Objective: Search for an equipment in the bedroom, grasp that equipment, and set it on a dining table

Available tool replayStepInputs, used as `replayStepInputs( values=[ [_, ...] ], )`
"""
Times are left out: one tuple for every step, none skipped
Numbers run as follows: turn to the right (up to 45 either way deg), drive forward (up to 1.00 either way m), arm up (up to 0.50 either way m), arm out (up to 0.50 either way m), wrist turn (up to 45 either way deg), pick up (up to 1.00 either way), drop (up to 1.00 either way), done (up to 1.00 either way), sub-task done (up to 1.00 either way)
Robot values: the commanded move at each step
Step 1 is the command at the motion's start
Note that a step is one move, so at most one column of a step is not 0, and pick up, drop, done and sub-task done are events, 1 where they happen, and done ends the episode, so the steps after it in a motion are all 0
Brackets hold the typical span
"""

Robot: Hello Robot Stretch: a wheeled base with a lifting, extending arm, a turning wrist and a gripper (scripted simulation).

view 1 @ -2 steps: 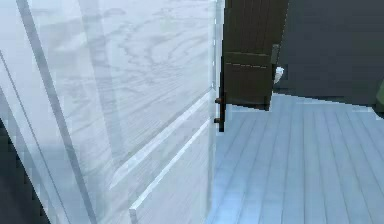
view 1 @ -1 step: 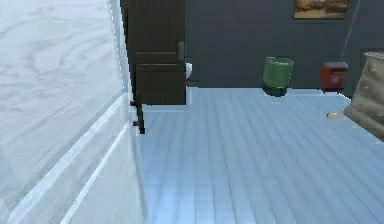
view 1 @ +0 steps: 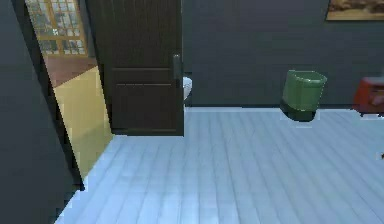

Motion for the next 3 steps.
replayStepInputs(
  values=[
    [9.0,0.00,0.00,0.00,0.0,0.00,0.00,0.00,0.00],
    [0.0,0.30,0.00,0.00,0.0,0.00,0.00,0.00,0.00],
    [-27.0,0.00,0.00,0.00,0.0,0.00,0.00,0.00,0.00]
  ],
)
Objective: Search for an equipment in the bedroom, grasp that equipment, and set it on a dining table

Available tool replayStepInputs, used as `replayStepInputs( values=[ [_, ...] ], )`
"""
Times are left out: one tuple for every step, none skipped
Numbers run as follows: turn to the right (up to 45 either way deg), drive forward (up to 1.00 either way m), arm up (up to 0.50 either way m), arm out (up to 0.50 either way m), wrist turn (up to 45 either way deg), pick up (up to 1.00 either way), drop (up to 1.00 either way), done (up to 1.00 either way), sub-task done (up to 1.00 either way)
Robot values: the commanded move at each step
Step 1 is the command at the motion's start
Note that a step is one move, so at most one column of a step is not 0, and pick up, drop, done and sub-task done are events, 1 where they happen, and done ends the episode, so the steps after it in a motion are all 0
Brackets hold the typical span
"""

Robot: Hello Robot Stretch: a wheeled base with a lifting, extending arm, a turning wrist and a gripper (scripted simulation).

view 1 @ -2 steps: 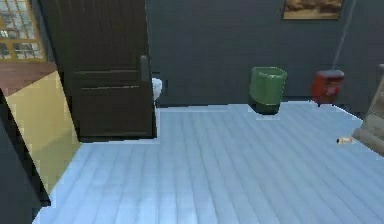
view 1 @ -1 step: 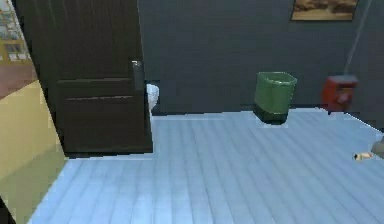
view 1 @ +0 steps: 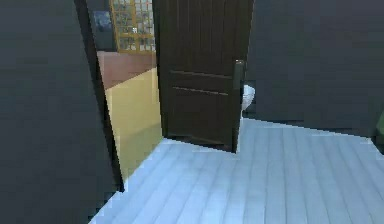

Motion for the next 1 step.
replayStepInputs(
  values=[
    [0.0,1.00,0.00,0.00,0.0,0.00,0.00,0.00,0.00]
  ],
)
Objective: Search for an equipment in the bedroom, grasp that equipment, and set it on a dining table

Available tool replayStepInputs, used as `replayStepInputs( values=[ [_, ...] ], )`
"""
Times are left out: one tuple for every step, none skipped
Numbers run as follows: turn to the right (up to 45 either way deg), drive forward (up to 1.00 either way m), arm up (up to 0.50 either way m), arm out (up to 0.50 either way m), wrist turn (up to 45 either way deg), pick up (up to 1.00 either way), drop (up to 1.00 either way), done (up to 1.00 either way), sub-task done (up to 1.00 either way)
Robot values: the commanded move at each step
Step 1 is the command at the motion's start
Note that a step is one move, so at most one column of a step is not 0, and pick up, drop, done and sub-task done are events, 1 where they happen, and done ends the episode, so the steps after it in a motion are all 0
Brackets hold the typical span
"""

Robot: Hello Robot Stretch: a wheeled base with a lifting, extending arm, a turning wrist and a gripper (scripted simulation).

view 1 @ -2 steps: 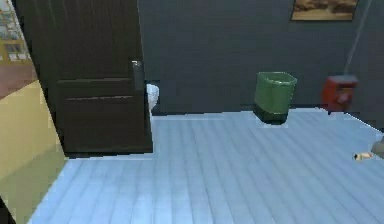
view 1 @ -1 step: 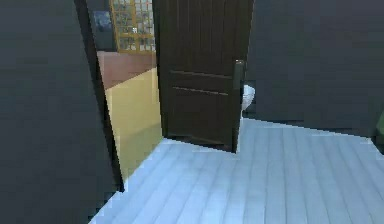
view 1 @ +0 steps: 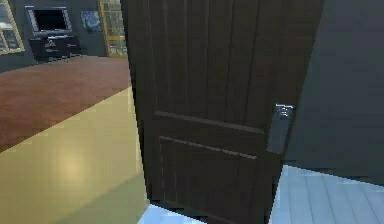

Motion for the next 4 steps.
replayStepInputs(
  values=[
    [-3.0,0.00,0.00,0.00,0.0,0.00,0.00,0.00,0.00],
    [0.0,0.40,0.00,0.00,0.0,0.00,0.00,0.00,0.00],
    [-45.0,0.00,0.00,0.00,0.0,0.00,0.00,0.00,0.00],
    [-21.0,0.00,0.00,0.00,0.0,0.00,0.00,0.00,0.00]
  ],
)
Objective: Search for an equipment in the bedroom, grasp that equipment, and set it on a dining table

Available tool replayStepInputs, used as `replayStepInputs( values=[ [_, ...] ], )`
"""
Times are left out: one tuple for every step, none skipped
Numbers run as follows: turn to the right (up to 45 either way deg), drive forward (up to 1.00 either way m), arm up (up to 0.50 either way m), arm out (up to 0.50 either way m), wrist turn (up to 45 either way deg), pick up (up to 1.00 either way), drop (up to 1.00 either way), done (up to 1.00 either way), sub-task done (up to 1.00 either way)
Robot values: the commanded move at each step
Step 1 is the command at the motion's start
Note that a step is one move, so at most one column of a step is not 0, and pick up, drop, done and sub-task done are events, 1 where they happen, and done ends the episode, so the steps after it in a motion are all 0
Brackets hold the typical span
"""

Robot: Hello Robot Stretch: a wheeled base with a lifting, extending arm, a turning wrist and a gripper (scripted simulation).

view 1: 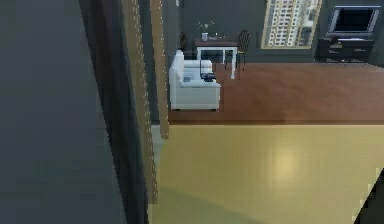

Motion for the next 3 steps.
replayStepInputs(
  values=[
    [0.0,0.40,0.00,0.00,0.0,0.00,0.00,0.00,0.00],
    [21.0,0.00,0.00,0.00,0.0,0.00,0.00,0.00,0.00],
    [0.0,0.80,0.00,0.00,0.0,0.00,0.00,0.00,0.00]
  ],
)
